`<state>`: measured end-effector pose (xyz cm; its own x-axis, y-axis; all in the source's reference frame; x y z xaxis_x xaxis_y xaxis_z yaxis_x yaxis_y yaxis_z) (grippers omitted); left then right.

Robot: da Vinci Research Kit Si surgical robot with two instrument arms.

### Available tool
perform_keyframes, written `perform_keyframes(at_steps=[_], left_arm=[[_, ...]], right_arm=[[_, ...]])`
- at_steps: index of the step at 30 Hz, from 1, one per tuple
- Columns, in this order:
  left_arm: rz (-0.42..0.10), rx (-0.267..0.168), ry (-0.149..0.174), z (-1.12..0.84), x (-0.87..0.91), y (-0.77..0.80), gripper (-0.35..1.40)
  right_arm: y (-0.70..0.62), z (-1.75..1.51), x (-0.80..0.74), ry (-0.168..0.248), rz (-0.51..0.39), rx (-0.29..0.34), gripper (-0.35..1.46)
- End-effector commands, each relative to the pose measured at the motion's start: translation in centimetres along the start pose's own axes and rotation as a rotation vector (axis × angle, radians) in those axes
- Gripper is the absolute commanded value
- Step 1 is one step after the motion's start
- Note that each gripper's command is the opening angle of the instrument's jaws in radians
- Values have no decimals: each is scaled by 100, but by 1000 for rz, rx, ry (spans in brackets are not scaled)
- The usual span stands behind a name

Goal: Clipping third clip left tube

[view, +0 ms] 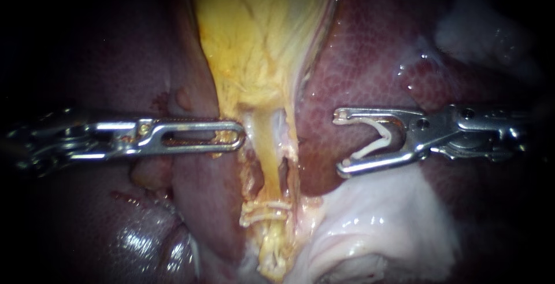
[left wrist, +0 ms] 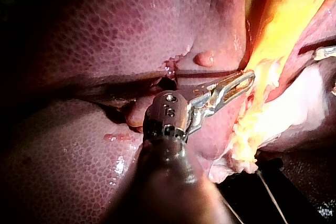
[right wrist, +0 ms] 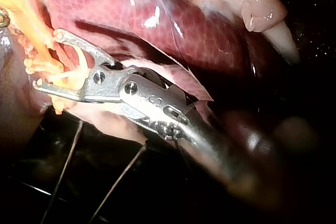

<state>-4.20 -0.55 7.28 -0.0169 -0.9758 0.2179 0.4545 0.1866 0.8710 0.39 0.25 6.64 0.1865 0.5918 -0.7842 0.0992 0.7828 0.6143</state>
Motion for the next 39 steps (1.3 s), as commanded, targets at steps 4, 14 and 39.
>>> perform_keyframes(at_steps=[4,14,39], left_arm=[[-6,9,9,-17,-11,-5,-35],[-29,-13,-47,-86,-52,-19,-35],[-27,-18,-51,-84,-46,-21,-35]], right_arm=[[0,1,0,1,-1,-1,60],[-2,29,-24,9,-5,24,60],[32,142,-115,-13,112,54,60]])
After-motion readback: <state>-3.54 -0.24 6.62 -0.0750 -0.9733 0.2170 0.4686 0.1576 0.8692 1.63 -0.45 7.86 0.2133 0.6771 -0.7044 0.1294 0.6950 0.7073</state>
